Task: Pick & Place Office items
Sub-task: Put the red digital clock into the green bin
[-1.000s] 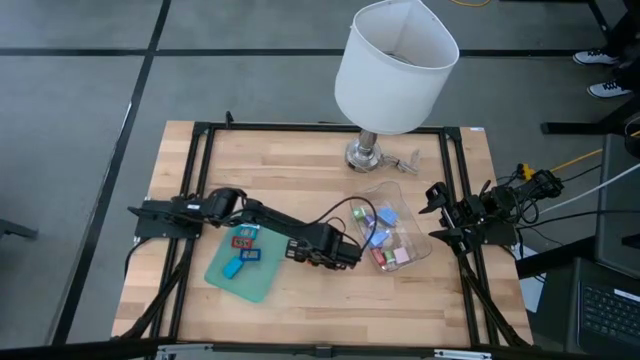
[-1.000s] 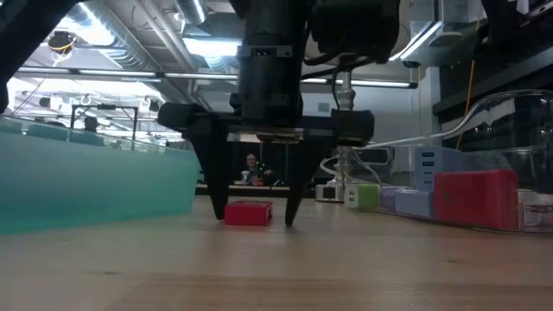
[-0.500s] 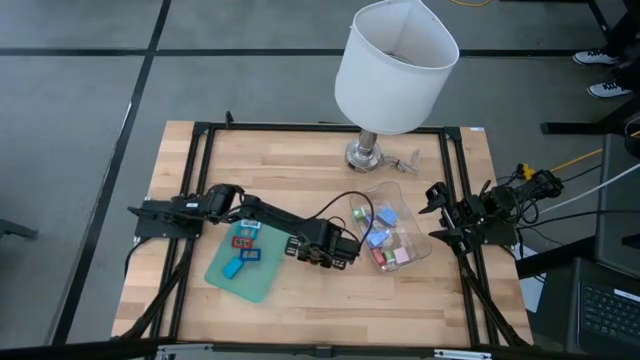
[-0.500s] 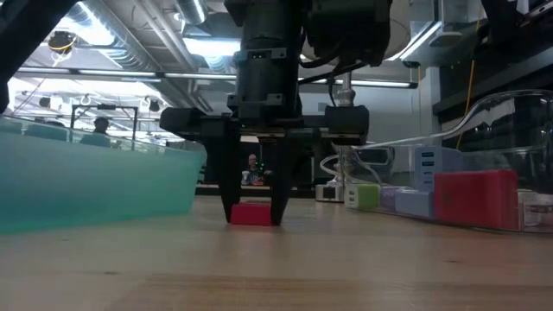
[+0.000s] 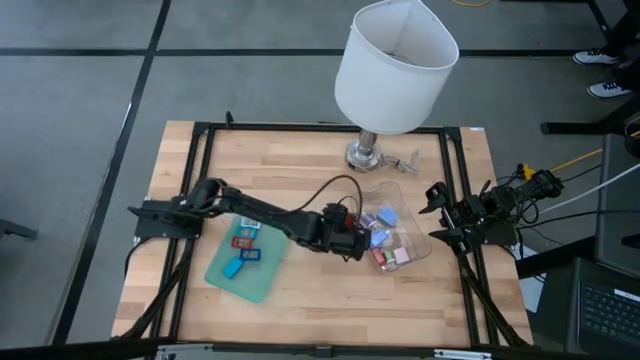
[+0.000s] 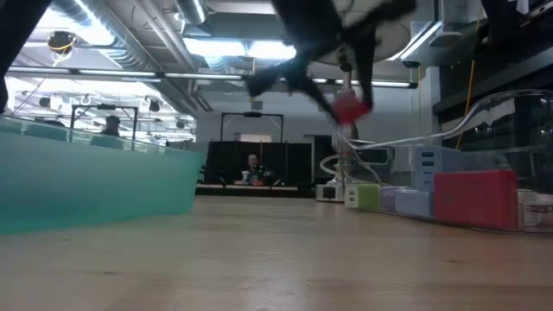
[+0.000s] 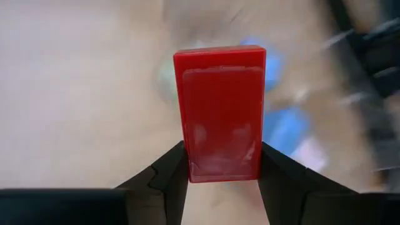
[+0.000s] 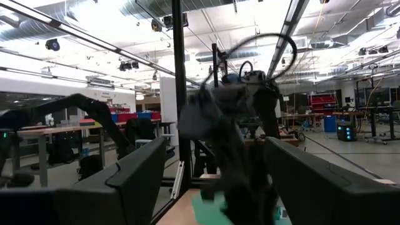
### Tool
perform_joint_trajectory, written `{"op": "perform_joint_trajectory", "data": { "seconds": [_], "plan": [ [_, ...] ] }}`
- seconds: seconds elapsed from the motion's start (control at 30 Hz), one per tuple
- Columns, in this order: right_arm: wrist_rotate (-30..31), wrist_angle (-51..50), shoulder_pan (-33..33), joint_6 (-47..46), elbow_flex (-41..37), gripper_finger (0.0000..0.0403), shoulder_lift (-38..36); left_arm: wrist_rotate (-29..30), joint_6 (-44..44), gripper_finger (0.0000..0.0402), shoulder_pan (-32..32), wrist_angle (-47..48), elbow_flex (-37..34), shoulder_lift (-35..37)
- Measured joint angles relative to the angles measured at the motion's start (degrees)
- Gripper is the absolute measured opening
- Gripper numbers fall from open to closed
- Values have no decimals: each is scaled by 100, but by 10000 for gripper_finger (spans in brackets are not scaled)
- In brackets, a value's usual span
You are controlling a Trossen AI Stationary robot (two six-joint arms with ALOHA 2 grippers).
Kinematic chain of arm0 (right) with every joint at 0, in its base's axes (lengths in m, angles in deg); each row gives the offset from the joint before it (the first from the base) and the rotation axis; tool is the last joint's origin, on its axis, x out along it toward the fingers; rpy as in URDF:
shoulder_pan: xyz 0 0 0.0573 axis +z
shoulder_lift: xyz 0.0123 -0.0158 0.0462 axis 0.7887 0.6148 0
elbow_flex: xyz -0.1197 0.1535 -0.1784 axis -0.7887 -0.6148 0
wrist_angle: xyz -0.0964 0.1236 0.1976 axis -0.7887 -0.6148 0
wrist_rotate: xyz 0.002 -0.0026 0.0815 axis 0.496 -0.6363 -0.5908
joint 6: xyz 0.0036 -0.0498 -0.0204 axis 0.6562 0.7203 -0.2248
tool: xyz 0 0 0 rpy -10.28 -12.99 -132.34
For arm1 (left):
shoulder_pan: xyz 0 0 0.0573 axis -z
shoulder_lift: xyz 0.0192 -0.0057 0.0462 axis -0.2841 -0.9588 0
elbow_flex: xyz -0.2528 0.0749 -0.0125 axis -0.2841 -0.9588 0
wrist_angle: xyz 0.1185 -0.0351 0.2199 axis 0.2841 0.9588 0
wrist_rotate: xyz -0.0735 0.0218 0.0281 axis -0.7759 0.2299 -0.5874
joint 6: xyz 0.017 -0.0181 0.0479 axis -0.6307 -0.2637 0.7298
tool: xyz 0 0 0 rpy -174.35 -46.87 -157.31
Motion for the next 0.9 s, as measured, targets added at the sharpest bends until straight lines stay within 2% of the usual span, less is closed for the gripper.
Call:
{"op": "perform_joint_trajectory", "data": {
  "seconds": [0.17, 0.4, 0.67, 0.9],
  "plan": [
    [-2, 3, 1, 0, 1, 279, -1, 1300, 808, 152, 96, -383, -2, 492],
    [-1, 4, 2, 0, 1, 279, -2, 2410, 1492, 152, 526, -326, -4, 1096],
    [-2, 2, 1, 0, 1, 279, 0, 3383, 1943, 152, 1451, -348, 0, 1601],
    [0, 3, 1, 0, 2, 279, -1, 3883, 2444, 152, 2433, -560, 0, 1774]
  ]
}}
